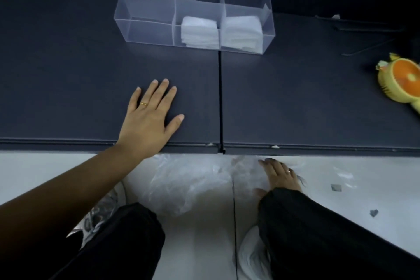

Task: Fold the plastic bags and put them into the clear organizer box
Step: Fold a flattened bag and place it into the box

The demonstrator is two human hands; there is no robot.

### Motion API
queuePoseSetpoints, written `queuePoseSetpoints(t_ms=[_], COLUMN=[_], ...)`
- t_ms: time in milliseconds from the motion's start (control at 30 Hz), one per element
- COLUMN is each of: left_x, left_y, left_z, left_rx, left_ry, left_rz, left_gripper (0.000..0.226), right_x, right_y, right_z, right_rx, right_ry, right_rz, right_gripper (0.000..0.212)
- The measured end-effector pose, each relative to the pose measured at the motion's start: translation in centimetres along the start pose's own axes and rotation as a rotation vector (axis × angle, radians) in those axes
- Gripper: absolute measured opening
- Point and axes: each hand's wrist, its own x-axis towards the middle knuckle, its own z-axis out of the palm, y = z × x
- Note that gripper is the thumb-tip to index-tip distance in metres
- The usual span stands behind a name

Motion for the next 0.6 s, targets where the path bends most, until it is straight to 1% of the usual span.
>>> queuePoseSetpoints(t_ms=[33,67,100,133,167,200,267,333,400,433,467,500,533,567,600], left_x=[0.0,0.0,0.0,0.0,0.0,0.0,0.0,0.0,0.2,0.4,0.7,1.0,1.1,1.1,1.1], left_y=[-0.1,-0.1,-0.1,-0.2,-0.2,-0.1,-0.1,0.2,0.5,0.7,1.0,1.3,1.7,2.2,2.4], left_z=[0.0,-0.1,0.0,0.0,0.0,0.0,-0.2,-0.6,-1.3,-1.8,-2.7,-3.9,-5.1,-6.2,-7.2], left_rx=[0.0,0.001,-0.001,-0.003,-0.003,-0.001,0.0,0.004,-0.094,-0.243,-0.467,-0.754,-1.059,-1.318,-1.478], left_ry=[-0.001,-0.003,-0.001,0.0,-0.005,-0.016,-0.036,-0.051,-0.084,-0.113,-0.175,-0.264,-0.37,-0.472,-0.534], left_rz=[-0.001,-0.001,0.0,-0.001,-0.001,-0.005,-0.016,-0.023,-0.057,-0.096,-0.154,-0.216,-0.248,-0.234,-0.187], left_gripper=[0.069,0.069,0.069,0.069,0.069,0.069,0.069,0.069,0.07,0.068,0.064,0.062,0.065,0.069,0.07], right_x=[0.4,1.0,1.5,1.8,1.9,1.8,1.0,0.2,-0.1,0.0,0.5,1.1,1.9,2.7,3.8], right_y=[0.6,1.1,1.0,0.5,-0.1,-0.8,-2.5,-4.1,-5.0,-5.3,-5.5,-5.8,-6.2,-6.7,-7.3], right_z=[0.5,1.0,1.2,0.9,0.3,-0.5,-3.2,-7.2,-11.9,-13.9,-15.8,-17.2,-18.4,-19.1,-19.7], right_rx=[0.022,0.041,0.043,0.043,0.071,0.13,0.316,0.614,0.842,0.936,1.02,1.098,1.168,1.226,1.267], right_ry=[-0.04,-0.051,-0.064,-0.092,-0.141,-0.196,-0.242,-0.193,-0.108,-0.058,-0.011,0.035,0.068,0.077,0.062], right_rz=[0.064,0.075,0.052,-0.002,-0.068,-0.145,-0.265,-0.344,-0.409,-0.428,-0.424,-0.406,-0.372,-0.323,-0.267], right_gripper=[0.072,0.063,0.048,0.034,0.024,0.019,0.017,0.02,0.028,0.033,0.036,0.038,0.04,0.041,0.041])
